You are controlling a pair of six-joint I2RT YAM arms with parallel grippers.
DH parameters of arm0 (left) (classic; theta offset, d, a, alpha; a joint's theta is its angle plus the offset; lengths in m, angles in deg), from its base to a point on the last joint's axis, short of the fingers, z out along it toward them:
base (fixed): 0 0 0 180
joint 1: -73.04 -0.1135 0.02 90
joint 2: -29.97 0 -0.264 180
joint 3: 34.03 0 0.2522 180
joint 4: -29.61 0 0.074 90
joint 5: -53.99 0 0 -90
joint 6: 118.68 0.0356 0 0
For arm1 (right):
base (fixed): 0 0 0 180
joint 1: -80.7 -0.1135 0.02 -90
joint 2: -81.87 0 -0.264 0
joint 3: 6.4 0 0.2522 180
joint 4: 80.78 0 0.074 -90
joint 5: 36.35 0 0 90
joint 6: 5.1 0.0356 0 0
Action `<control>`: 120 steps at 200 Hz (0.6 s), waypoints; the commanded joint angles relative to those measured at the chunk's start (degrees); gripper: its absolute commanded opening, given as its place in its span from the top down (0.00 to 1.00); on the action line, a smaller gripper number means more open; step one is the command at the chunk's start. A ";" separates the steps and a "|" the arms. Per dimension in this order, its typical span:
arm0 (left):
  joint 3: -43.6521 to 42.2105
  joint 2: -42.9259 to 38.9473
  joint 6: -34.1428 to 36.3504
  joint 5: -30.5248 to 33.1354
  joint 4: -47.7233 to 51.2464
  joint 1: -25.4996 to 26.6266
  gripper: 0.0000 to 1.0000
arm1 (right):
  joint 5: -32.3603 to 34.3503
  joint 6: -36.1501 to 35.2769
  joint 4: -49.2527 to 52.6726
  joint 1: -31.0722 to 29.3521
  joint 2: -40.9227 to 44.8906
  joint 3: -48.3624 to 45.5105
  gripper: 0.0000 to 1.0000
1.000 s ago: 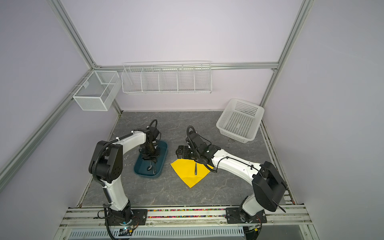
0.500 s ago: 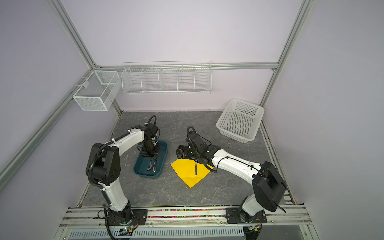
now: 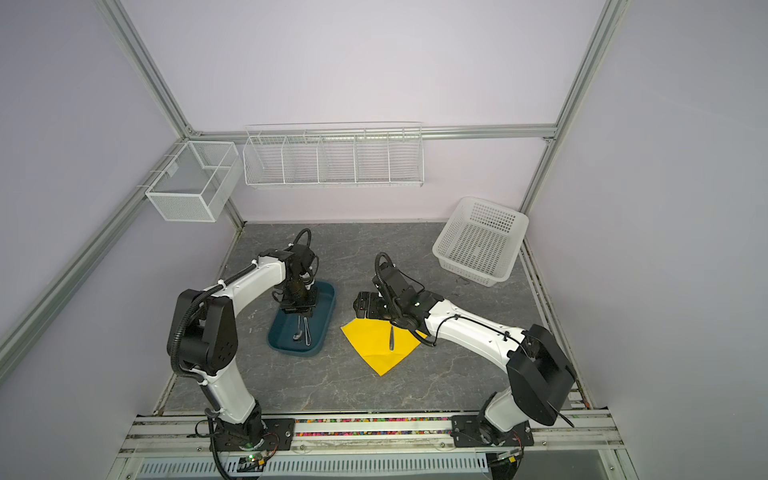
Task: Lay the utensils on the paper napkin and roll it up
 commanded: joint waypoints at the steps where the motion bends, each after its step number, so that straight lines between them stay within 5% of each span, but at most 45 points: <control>1: 0.35 -0.56 -0.87 2.09 0.26 0.16 0.86 | 0.80 0.58 -0.66 0.02 1.75 -1.44 0.11; 52: -4.52 0.93 -3.61 4.97 -5.47 -1.25 0.72 | 0.53 0.47 -0.66 0.01 1.44 -1.31 0.11; 120: -5.55 4.57 -4.60 4.87 -8.29 -2.64 0.68 | 0.16 0.36 -0.66 0.09 0.63 -0.92 0.11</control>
